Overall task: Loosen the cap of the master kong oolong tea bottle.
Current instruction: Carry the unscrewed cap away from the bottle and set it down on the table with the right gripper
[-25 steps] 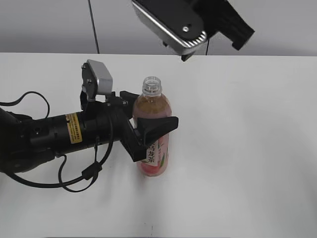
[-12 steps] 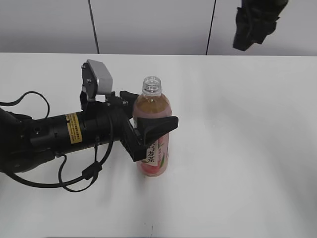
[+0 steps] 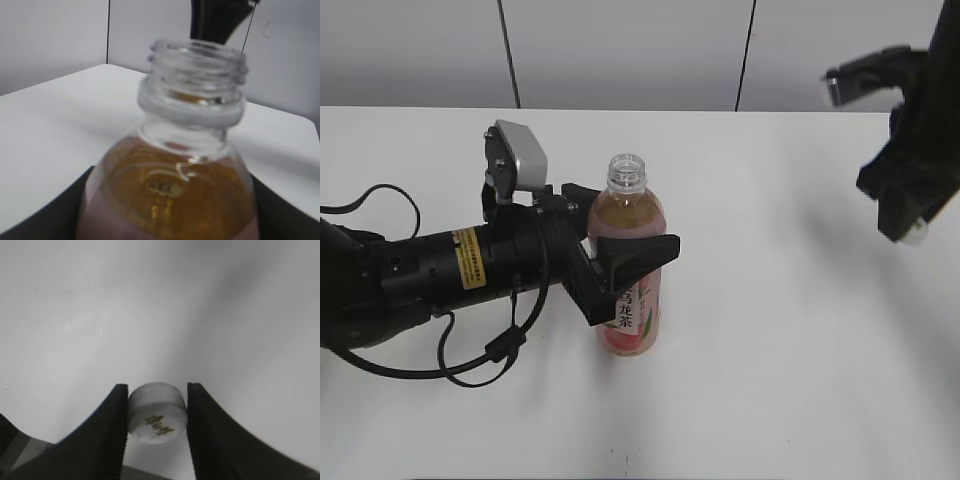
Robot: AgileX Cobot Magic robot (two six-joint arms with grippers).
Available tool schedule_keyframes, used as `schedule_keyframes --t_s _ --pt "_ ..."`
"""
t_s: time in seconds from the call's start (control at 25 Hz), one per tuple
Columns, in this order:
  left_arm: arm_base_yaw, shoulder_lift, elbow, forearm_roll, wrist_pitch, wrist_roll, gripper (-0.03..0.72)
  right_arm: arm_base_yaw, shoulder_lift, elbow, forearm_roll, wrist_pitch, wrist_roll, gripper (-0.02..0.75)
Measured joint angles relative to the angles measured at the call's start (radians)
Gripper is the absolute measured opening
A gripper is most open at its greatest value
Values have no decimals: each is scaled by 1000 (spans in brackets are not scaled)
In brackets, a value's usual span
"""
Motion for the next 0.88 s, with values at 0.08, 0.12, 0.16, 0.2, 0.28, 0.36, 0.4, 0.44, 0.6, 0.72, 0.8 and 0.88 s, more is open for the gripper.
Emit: schedule_keyframes --t_s 0.08,0.12,0.16,0.2,0.28,0.36,0.4,0.44,0.6,0.72,0.8,0.88 --pt "0 0 0 0 0 0 457 -13 1 107 2 -39 31 273" --pt "0 0 0 0 0 0 457 -16 2 146 3 -63 51 273" --pt "0 0 0 0 0 0 457 -20 2 187 4 -100 66 273" --pt "0 0 0 0 0 0 457 -20 2 223 4 -141 83 273" --pt "0 0 0 0 0 0 457 -21 2 271 9 -214 99 273" --pt "0 0 0 0 0 0 457 -21 2 297 10 -247 103 273" --pt "0 0 0 0 0 0 457 -21 2 301 10 -269 104 273" --pt "0 0 0 0 0 0 457 -21 2 304 9 -289 105 273" --pt "0 0 0 0 -1 0 457 -21 2 304 16 -335 107 273" --pt "0 0 0 -1 -1 0 457 -21 15 304 25 -331 107 273" --pt "0 0 0 -1 -1 0 457 -21 40 304 25 -331 107 273" --pt "0 0 0 -2 -1 0 457 -21 75 304 31 -333 107 273"
